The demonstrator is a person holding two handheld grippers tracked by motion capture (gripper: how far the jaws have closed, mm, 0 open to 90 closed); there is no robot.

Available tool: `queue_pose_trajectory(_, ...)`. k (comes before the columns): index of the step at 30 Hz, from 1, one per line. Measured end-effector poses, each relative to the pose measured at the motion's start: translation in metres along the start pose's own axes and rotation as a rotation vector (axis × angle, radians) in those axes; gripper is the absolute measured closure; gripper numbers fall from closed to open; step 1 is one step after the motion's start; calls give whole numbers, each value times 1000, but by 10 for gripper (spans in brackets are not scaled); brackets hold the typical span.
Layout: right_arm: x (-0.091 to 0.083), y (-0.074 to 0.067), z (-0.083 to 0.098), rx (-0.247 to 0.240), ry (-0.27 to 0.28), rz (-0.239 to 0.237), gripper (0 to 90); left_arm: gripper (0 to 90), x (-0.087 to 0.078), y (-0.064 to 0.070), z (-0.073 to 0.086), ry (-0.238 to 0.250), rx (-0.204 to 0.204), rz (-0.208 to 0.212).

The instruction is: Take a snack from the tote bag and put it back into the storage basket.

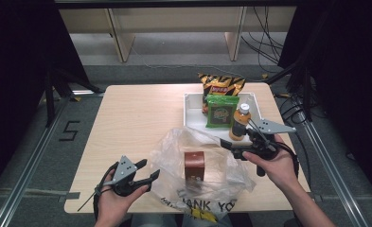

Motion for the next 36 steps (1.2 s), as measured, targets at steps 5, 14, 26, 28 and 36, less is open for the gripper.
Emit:
queue_pose_trajectory(5,0,-12,-3,5,-2,-38,253,391,-1,1,0,-13,14,-5)
queue_pose_trajectory(14,3,-26,0,4,-22,-62,235,391,-4,4,-1,-3,20,4)
queue_pose_trajectory(26,7,-38,1,-70,-31,-88,206,389,-5,5,-2,-2,30,4)
queue_pose_trajectory(28,8,-39,3,-59,-39,-84,201,389,-5,4,-2,-5,26,0)
queue_pose_trajectory(36,8,-47,0,-74,-33,-90,157,388,-5,5,-2,-2,28,3)
Point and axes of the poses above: each handheld gripper's, and its own axes: x roughly forward along the jaws, z roughly out of its underside, y roughly to its right, the point moved 9 cm from there along x, roughly forward along the jaws, and after that the axes turned 2 degrees about -y, right-handed, at the moved point
